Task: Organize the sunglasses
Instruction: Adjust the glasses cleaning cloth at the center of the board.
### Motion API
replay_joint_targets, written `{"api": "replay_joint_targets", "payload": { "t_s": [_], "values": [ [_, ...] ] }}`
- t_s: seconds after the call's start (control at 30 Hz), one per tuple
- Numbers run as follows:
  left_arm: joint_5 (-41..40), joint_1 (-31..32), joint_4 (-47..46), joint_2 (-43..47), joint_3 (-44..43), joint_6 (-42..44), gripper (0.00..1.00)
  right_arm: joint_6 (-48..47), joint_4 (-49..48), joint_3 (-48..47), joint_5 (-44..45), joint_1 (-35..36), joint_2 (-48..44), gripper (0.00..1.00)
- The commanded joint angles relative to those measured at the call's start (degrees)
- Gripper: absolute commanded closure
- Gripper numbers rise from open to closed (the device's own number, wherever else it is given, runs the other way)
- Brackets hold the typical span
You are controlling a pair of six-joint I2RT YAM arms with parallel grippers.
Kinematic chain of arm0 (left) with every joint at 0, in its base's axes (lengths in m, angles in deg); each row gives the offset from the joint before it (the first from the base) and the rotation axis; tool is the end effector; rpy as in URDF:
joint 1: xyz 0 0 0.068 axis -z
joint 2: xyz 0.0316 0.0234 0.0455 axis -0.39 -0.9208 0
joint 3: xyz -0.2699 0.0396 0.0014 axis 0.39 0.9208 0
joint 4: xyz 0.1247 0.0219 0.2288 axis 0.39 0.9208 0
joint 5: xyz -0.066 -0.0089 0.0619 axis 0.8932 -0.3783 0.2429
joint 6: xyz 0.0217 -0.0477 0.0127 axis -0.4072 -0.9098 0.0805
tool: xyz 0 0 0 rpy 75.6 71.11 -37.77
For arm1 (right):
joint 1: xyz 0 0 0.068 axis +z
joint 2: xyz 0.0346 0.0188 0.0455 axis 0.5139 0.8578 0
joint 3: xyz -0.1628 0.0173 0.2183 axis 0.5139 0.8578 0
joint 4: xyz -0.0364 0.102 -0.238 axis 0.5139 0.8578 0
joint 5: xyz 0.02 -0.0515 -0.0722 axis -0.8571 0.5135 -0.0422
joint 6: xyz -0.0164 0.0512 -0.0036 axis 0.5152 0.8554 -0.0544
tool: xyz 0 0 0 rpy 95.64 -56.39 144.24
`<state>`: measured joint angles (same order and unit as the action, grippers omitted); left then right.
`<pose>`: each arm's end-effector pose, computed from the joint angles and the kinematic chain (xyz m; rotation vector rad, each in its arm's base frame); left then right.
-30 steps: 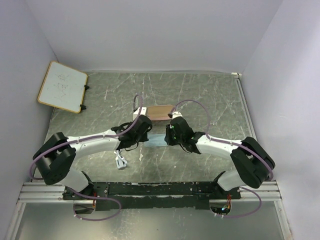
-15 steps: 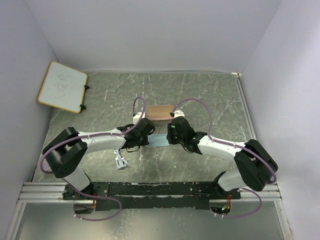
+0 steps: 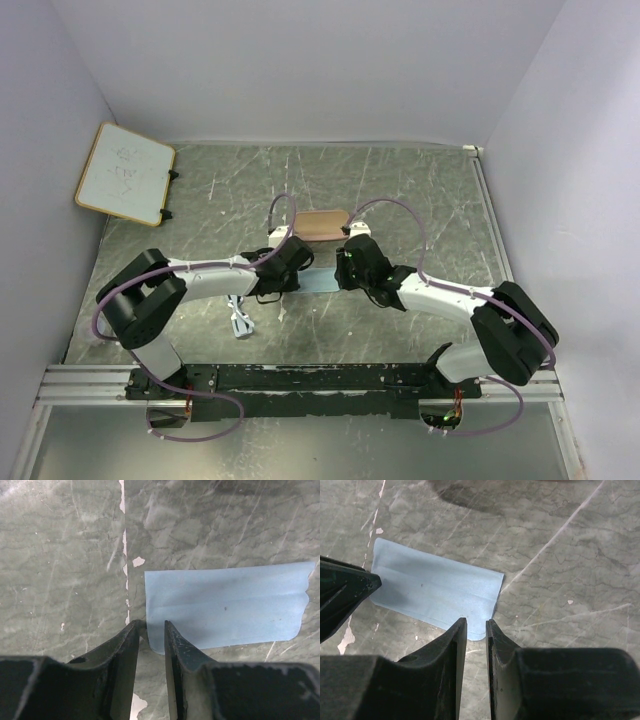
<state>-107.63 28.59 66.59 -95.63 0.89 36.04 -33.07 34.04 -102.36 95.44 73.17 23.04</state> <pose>0.2080 -0.2402 0.1528 -0.0972 2.4982 -0.2210 0.2018 0.1762 0.1728 -0.2563 2.3247 0.4337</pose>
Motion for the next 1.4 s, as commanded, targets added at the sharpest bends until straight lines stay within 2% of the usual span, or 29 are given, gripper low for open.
{"api": "replay_joint_targets", "payload": {
  "t_s": [0.0,0.47,0.7,1.37],
  "values": [
    [-0.71,-0.41,0.19,0.03,-1.27,0.00,0.62,-0.38,-0.70,0.64,1.11,0.14,-1.20,0.78],
    [0.10,-0.87,2.35,-3.72,-3.79,1.43,0.63,0.06,-1.31,1.85,1.50,0.05,-1.85,0.78],
    [1.00,-0.85,4.48,-4.78,-4.78,1.05,0.69,0.11,-1.23,1.96,1.92,0.04,-2.38,0.78],
    [1.91,0.53,9.06,-3.98,-3.88,-0.71,0.66,0.33,-1.84,2.73,2.11,-0.05,-3.02,0.78]
  ]
}}
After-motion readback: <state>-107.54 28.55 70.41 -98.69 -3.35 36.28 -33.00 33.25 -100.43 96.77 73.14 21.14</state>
